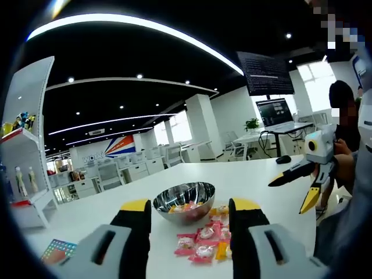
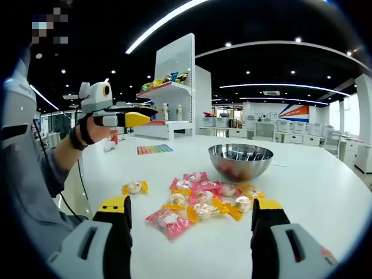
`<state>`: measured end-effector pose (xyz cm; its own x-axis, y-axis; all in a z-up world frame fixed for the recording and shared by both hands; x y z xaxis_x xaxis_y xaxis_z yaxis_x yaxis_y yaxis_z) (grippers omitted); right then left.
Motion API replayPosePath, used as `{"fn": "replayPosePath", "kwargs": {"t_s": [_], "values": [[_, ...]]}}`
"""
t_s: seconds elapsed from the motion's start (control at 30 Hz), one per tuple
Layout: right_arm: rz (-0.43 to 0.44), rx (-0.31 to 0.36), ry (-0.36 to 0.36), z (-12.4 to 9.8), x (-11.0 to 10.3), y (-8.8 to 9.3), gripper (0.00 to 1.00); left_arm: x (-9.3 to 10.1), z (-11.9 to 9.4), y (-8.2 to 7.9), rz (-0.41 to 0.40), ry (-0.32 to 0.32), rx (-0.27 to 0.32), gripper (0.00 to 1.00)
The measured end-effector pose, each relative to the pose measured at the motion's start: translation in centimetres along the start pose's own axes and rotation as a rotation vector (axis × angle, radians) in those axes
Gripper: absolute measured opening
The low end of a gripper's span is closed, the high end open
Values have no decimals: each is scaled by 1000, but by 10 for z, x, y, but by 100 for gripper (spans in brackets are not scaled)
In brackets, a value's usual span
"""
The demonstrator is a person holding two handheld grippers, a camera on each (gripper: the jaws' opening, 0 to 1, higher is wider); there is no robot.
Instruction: Pick up the marshmallows scattered on the table and place them into the bowl on the table
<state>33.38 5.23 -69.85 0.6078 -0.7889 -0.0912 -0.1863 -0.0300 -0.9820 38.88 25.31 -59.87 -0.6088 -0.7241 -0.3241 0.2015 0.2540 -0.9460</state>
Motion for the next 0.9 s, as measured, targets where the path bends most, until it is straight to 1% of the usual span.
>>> {"fn": "replayPosePath", "kwargs": {"t_s": [0.03,0.13,0.27,0.37,0.43,0.47,0.57,0.77,0.9], "values": [[0,0,-2,0,-1,0,81,-1,-1,0,-3,-9,0,63],[1,2,-6,1,-2,0,81,-5,-5,-2,-1,-31,1,67],[1,4,-8,0,-3,-1,81,-8,-8,-5,-20,-46,14,76],[3,6,-5,-1,-2,-1,81,-8,-8,-8,-15,-52,24,79],[2,6,-3,-1,-1,-1,81,-8,-8,-10,-15,-56,35,85],[2,5,-3,-1,-1,-1,81,-8,-8,-11,-15,-58,38,86],[2,5,-2,-2,-1,-1,81,-8,-7,-13,-16,-61,42,87],[3,6,0,-3,0,-1,80,-7,-7,-15,-14,-66,53,95],[3,5,-2,-2,0,0,80,-8,-7,-16,-15,-71,61,95]]}}
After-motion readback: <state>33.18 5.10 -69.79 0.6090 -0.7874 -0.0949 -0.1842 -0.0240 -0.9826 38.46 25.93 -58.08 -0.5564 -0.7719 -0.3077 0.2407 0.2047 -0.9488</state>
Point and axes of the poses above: the point that each gripper's makers call its tool centre point, and the gripper's own axes: z roughly forward along the fingers, x roughly to its right, y roughly out of its underside, the point moved 2 cm from there along -z, roughly backward along the fingers, and after that the axes turned 6 degrees about z, right-handed, at the moved point
